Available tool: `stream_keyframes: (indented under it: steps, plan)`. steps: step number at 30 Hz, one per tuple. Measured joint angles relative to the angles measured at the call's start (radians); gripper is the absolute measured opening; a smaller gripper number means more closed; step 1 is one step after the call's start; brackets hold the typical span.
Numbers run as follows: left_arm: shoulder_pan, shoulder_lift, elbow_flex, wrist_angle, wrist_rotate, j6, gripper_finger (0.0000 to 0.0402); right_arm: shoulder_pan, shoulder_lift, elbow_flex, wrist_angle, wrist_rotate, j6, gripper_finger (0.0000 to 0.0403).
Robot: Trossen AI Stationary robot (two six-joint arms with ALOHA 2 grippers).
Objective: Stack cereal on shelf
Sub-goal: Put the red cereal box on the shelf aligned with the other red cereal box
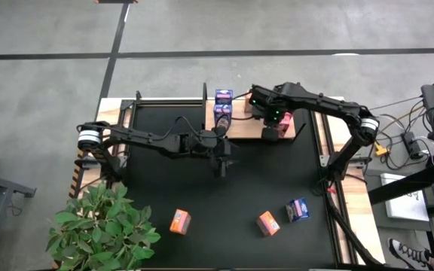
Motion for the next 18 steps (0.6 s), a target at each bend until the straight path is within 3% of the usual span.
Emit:
stream_keyframes:
  steps: [18]
  plan:
    - [0.0,0.001,0.0,-0.002,0.0,0.0,0.0223,-0.004,0.0,-0.001,0.034,0.005,-0.008,0.0018]
